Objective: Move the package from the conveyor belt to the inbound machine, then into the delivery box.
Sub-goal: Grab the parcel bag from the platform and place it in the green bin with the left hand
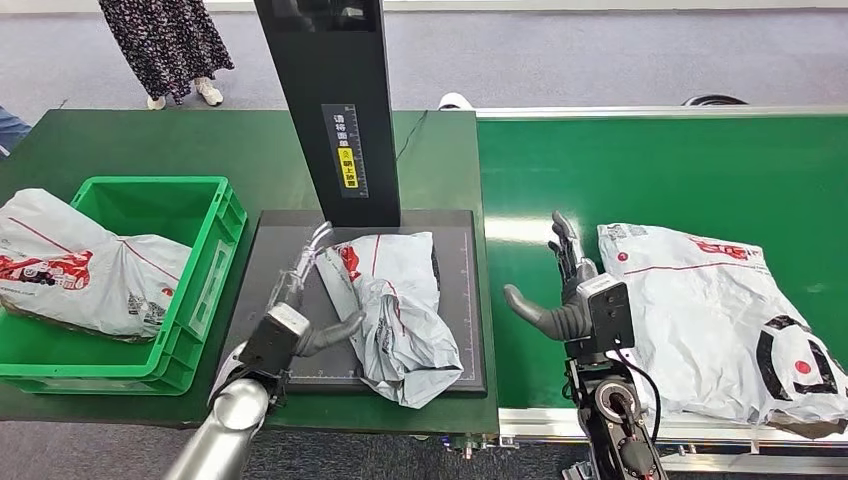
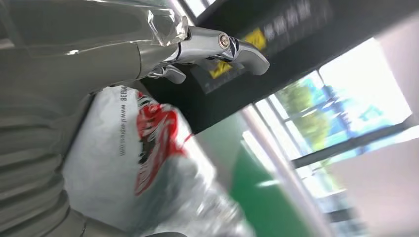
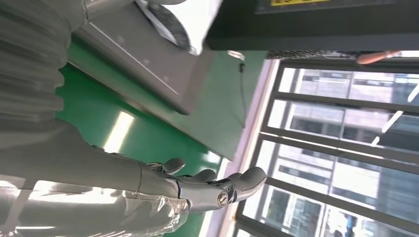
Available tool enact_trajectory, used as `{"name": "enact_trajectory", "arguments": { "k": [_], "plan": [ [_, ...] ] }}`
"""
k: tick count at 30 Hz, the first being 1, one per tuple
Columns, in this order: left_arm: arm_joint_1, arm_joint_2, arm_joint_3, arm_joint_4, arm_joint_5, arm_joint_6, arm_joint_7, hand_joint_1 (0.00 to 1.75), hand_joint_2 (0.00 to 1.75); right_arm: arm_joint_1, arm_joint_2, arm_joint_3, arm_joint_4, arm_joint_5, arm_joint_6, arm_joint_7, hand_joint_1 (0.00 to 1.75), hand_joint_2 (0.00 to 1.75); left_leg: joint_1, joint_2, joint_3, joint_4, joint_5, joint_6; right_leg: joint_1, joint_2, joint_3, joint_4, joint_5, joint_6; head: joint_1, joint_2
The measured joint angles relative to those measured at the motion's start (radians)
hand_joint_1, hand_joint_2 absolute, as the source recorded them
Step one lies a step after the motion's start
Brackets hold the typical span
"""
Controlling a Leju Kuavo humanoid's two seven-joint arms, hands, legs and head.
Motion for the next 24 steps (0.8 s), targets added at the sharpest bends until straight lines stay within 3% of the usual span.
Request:
{"name": "enact_trajectory", "arguments": {
  "k": [4, 12, 18, 24],
  "plan": [
    [-0.055, 0.017, -0.050, 0.015, -0.179, -0.017, 0.102, 0.00, 1.75, 0.016, 0.006, -0.009, 0.000, 0.000, 0.009, 0.004, 0.00, 1.75, 0.000, 0.000, 0.000, 0.000, 0.000, 0.000, 0.000, 0.000, 0.000, 0.000, 0.000, 0.000, 0.000, 0.000],
    [-0.216, 0.035, -0.140, 0.171, -0.287, -0.187, 0.300, 0.00, 1.75, 0.030, 0.020, -0.022, 0.000, 0.006, 0.021, 0.027, 0.00, 1.75, 0.000, 0.000, 0.000, 0.000, 0.000, 0.000, 0.000, 0.000, 0.000, 0.000, 0.000, 0.000, 0.000, 0.000],
    [-0.300, 0.034, -0.185, 0.331, -0.345, -0.229, 0.327, 0.00, 1.75, 0.049, 0.028, -0.038, -0.002, 0.012, 0.021, 0.042, 0.00, 1.75, 0.000, 0.000, 0.000, 0.000, 0.000, 0.000, 0.000, 0.000, 0.000, 0.000, 0.000, 0.000, 0.000, 0.000],
    [-0.345, 0.035, -0.231, 0.407, -0.397, -0.270, 0.324, 0.00, 1.75, 0.061, 0.030, -0.056, -0.006, 0.012, 0.021, 0.043, 0.00, 1.75, 0.000, 0.000, 0.002, 0.000, 0.000, 0.000, 0.000, 0.000, 0.003, 0.000, 0.000, 0.000, 0.000, 0.000]
  ]
}}
